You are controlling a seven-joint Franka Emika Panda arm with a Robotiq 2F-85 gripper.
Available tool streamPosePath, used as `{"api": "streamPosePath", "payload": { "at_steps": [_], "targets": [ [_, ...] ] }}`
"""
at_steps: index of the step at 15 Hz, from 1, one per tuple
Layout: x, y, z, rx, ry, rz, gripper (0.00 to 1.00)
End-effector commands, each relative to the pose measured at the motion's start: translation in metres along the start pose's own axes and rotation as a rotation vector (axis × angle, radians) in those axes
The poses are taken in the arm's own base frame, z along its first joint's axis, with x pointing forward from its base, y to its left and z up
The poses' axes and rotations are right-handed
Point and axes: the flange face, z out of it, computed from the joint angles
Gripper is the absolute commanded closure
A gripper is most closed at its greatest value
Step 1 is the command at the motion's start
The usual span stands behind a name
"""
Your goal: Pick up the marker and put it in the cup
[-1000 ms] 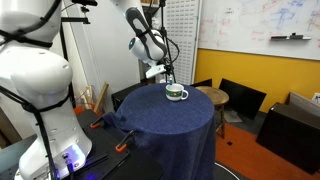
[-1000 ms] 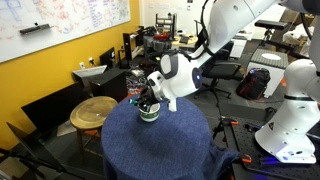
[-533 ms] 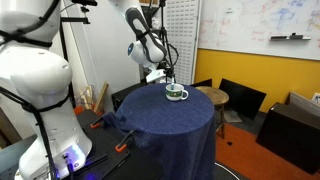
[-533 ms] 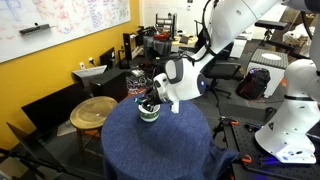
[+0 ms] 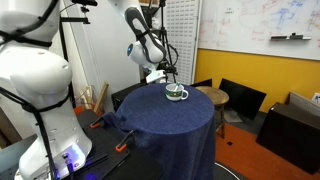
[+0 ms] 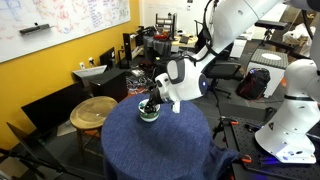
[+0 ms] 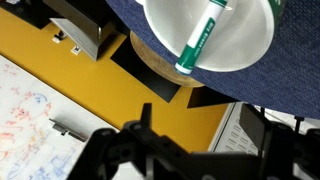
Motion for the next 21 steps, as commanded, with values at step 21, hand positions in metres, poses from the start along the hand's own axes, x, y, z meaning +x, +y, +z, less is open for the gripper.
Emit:
{"api": "streamPosePath", "payload": {
  "at_steps": [21],
  "targets": [
    [0.027,0.023,-0.063,0.053,-0.05,0.037,0.0]
  ]
}}
